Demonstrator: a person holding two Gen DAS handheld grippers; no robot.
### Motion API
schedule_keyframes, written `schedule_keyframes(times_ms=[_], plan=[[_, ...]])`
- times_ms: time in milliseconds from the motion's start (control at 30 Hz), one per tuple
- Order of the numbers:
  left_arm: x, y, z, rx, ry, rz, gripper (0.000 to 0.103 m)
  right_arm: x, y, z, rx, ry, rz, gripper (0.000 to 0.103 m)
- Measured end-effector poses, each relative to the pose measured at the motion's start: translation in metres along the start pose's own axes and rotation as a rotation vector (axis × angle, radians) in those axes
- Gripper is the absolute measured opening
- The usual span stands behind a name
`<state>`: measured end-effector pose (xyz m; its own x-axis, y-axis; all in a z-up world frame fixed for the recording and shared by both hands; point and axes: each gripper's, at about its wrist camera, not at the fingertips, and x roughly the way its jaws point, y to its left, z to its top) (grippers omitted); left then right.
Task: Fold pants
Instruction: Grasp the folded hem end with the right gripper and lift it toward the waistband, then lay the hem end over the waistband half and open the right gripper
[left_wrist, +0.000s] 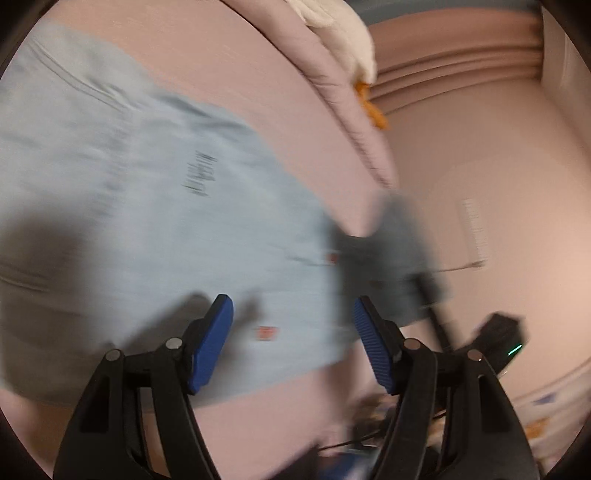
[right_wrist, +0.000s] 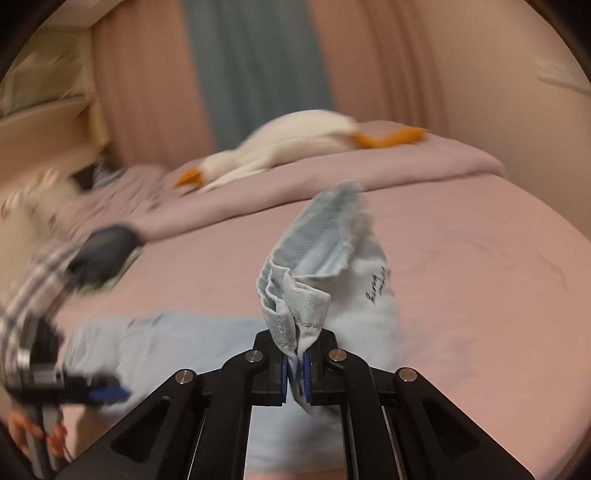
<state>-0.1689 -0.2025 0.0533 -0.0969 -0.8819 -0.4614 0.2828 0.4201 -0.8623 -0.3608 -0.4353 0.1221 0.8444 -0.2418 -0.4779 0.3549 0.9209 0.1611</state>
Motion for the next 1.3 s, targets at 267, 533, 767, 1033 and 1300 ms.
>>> schedule_keyframes(times_ms=[267, 533, 767, 1033, 1300], plan=[[0.049, -0.001, 0.006, -0.135, 0.116, -0.177, 0.077, 0.04, 0.084, -0.041, -0.233, 0.119, 0.07, 0.006], [0.032, -0.003, 0.021, -0.043, 0.041, -0.153, 0.02, 0.041, 0.109, -0.038, -0.337, 0.112, 0.112, 0.006], [-0.003, 0.003, 0.023, 0.11, -0.061, 0.045, 0.013, 0.057, 0.138, -0.037, -0.397, 0.12, 0.173, 0.006], [-0.003, 0.035, 0.023, 0.095, -0.073, 0.233, 0.018, 0.094, 0.138, -0.064, -0.344, 0.326, 0.258, 0.063], [-0.023, 0.003, 0.023, 0.176, -0.125, 0.195, 0.024, 0.042, 0.082, -0.029, -0.152, 0.234, 0.341, 0.063]])
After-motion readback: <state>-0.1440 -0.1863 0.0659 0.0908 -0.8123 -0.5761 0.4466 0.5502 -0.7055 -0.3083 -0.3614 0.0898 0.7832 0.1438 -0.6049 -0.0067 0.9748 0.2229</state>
